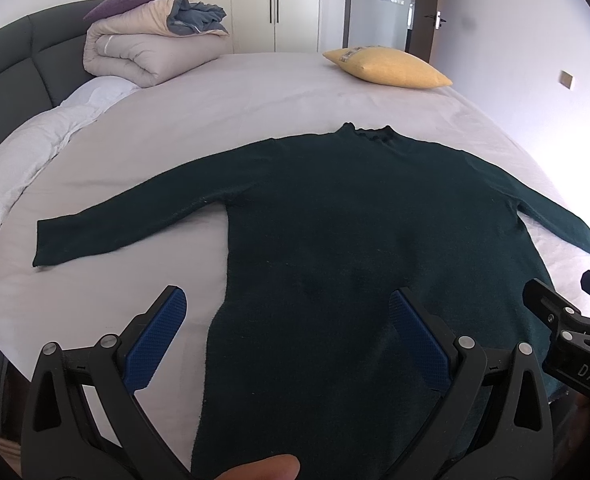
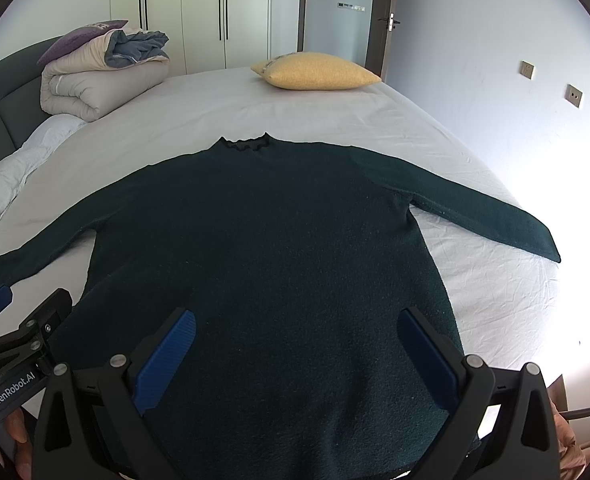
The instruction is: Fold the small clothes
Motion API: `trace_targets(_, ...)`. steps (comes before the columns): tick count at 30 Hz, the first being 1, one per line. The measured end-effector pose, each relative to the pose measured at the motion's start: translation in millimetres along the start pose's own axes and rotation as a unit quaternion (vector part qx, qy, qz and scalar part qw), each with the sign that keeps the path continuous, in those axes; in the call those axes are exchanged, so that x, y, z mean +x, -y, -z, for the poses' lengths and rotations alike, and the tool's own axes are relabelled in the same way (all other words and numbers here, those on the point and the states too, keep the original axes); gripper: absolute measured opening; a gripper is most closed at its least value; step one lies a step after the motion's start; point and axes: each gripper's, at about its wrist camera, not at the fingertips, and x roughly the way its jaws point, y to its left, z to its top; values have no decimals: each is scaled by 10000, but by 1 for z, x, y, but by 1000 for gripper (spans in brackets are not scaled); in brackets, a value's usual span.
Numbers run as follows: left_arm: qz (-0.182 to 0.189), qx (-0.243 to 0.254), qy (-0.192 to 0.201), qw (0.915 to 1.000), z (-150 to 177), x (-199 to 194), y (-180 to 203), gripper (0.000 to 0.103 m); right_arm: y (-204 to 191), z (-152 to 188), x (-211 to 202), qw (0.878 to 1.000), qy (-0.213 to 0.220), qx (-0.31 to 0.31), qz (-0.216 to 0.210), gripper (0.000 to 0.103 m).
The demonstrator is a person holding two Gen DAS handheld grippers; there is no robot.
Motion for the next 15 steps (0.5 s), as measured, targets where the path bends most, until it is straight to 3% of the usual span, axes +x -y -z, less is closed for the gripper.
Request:
trace_targets(3,161,-123,-113,9997,-1,5,-1,103,0,0,1,10000,-18,8,-4,103)
trace_targets(8,258,-137,57,9996,0,10,3,103,7,2,6,10000,-77,33,-3,103)
trace_targets(15,494,-141,-404,9979,-7,38,7,103,43,-3,20,9992,-68,388,45,103)
